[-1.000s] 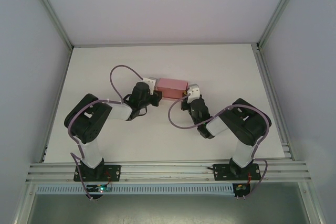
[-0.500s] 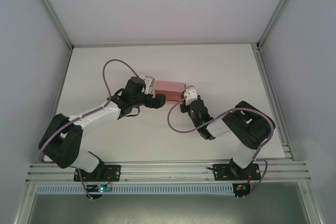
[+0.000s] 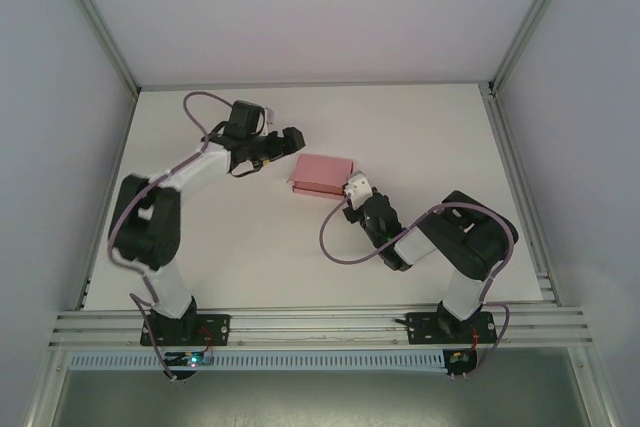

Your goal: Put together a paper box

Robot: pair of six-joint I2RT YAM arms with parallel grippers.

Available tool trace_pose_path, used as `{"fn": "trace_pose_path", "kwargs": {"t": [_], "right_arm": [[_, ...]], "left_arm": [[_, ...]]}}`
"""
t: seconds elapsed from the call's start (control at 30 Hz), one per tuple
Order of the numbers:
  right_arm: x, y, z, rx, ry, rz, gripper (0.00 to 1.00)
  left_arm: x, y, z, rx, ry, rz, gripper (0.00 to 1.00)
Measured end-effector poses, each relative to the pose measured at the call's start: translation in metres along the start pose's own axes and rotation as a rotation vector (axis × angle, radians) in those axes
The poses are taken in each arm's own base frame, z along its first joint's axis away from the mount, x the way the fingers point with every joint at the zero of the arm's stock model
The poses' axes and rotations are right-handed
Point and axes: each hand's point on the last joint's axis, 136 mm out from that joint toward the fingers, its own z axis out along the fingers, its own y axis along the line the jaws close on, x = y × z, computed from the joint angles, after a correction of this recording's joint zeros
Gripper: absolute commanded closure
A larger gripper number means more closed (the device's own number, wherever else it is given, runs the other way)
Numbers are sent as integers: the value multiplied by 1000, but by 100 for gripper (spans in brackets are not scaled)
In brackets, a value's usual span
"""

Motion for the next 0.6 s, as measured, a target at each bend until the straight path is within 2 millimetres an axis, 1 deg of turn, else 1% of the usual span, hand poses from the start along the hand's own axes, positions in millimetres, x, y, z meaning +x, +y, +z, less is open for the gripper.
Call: {"fn": "trace_pose_path", "kwargs": {"t": [0.07, 0.13, 0.17, 0.23, 0.27, 0.33, 0.37, 0.43, 0.5, 0.6], "right_arm": [[3, 1, 0, -15, 12, -10, 83], [10, 1, 1, -30, 38, -18, 78], [14, 2, 1, -41, 52, -22, 77], [13, 2, 2, -56, 59, -23, 77], [13, 2, 2, -62, 64, -23, 77], [14, 2, 1, -74, 77, -23, 77], [13, 2, 1, -79, 82, -23, 76], [13, 1, -1, -84, 95, -19, 72], [13, 0, -4, -91, 105, -9, 70], [9, -1, -11, -105, 114, 6, 61]], "left_arm": [[4, 8, 22, 3, 70, -12, 14], [9, 14, 34, -3, 115, -7, 23], [11, 15, 36, -3, 132, -2, 31], [14, 16, 38, -3, 160, 6, 43], [15, 15, 38, -1, 171, 10, 45], [17, 14, 37, 4, 182, 17, 47], [19, 14, 37, 8, 188, 14, 52], [25, 18, 38, 9, 204, 9, 60], [28, 20, 39, 11, 214, 10, 60], [30, 22, 40, 11, 218, 15, 60]]}}
